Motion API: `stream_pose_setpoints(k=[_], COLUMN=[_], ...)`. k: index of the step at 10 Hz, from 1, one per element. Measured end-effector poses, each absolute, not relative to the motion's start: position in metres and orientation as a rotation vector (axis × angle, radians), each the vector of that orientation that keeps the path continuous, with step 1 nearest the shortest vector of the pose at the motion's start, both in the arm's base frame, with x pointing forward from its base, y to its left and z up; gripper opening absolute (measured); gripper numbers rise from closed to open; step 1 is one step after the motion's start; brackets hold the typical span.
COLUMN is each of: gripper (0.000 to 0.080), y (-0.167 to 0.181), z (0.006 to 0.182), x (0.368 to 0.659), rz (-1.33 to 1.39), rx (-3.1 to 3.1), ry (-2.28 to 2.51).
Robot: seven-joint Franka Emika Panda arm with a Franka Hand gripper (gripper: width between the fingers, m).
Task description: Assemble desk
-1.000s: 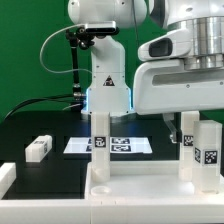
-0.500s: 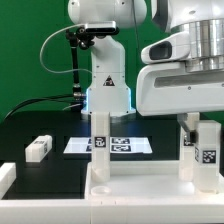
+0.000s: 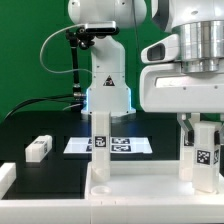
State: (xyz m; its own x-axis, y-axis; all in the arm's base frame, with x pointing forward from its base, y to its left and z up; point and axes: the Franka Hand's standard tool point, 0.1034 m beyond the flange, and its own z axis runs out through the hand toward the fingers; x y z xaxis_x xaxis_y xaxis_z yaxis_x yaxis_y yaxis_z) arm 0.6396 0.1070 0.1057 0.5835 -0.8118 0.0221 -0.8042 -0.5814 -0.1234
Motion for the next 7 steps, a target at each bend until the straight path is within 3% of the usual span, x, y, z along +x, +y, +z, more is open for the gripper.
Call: stream_pose_setpoints(k=[3, 7], gripper=[0.0290, 0.0290], y=[0.1026, 0.1053], z=[0.1046, 0.1036], x=[0.6392, 0.6375], rz=[0.005, 0.016], rx=[-2.141, -2.111], ry=[2.069, 2.109])
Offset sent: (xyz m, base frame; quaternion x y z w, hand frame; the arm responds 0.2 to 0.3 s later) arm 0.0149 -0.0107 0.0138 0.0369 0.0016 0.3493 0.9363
